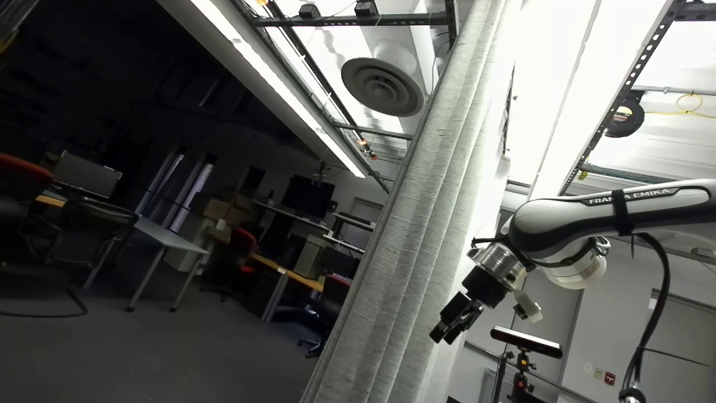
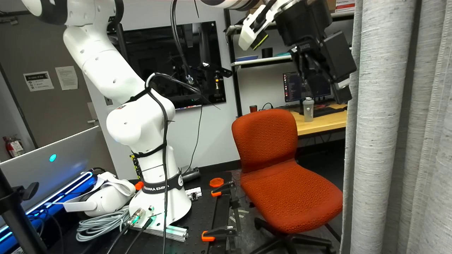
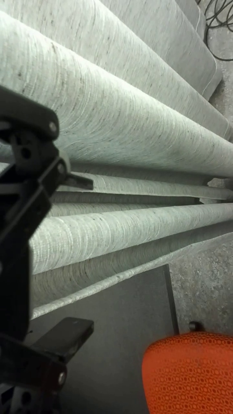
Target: Move the curtains to the left
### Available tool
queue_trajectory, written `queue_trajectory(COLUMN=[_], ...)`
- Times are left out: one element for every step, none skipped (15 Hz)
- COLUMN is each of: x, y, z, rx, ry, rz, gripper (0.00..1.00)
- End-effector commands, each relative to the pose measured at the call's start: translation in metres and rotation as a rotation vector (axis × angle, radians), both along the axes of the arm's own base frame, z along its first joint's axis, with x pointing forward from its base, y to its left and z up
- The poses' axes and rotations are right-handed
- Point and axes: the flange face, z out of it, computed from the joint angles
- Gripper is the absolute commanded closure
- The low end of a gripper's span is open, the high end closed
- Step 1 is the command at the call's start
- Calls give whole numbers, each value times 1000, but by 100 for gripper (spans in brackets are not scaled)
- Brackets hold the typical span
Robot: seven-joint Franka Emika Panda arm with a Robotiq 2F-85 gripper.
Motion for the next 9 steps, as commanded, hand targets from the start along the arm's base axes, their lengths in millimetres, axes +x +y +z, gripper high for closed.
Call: queue_trajectory(x=[1, 3, 6, 12, 16, 21, 26, 31, 36], y=[-2, -1, 1, 4, 6, 9, 12, 16, 19], z=[3, 5, 5, 4, 4, 5, 6, 7, 9], rx=[0, 1, 2, 1, -1, 1, 3, 6, 8], ry=[-11, -20, -26, -32, -40, -45, -55, -67, -83], rz=[4, 6, 7, 5, 5, 11, 14, 17, 15], gripper=[0, 0, 0, 0, 0, 0, 0, 0, 0])
